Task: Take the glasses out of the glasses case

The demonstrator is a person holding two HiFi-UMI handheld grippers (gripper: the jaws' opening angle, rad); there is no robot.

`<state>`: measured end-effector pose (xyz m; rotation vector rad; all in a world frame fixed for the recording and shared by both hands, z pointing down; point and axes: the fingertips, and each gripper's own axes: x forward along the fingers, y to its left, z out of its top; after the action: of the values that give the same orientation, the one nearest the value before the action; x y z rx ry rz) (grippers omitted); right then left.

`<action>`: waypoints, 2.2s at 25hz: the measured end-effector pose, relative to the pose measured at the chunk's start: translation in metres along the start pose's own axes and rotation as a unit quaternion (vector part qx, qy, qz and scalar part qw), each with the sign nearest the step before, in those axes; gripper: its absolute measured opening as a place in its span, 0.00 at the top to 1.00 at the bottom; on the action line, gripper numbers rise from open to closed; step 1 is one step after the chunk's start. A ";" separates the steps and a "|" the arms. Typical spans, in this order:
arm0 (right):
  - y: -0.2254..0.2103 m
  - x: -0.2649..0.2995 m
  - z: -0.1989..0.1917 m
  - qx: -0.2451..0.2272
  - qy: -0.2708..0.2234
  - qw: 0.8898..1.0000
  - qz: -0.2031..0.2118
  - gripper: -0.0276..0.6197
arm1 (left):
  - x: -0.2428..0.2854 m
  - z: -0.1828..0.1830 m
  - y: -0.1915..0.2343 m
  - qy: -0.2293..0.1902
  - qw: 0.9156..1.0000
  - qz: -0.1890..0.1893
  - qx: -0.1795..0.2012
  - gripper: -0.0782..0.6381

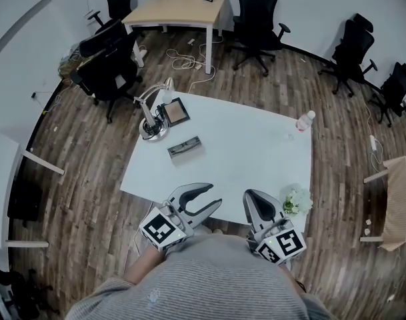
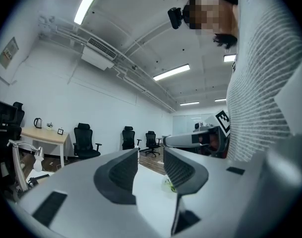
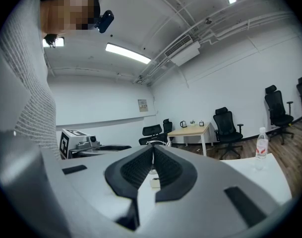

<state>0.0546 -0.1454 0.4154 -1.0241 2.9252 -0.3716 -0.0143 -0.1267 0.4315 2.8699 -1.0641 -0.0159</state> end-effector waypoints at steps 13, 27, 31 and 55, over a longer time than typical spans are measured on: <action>-0.008 0.009 -0.001 0.001 0.004 1.000 -0.008 0.93 | -0.004 -0.011 0.033 0.021 1.000 0.021 0.001 0.68; -0.018 0.017 0.001 -0.005 0.004 0.999 -0.031 0.93 | -0.012 -0.052 0.110 0.079 0.992 0.077 0.058 0.68; -0.023 0.014 0.001 -0.007 0.004 0.999 -0.041 0.93 | -0.012 -0.070 0.134 0.096 0.987 0.100 0.083 0.68; -0.025 0.008 0.003 -0.013 0.004 0.997 -0.074 0.93 | -0.008 -0.133 0.200 0.195 0.970 0.109 0.097 0.68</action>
<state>0.0639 -0.1705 0.4187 -1.2492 2.8781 -0.3425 -0.1453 -0.2629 0.5801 2.7236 -1.3413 0.6708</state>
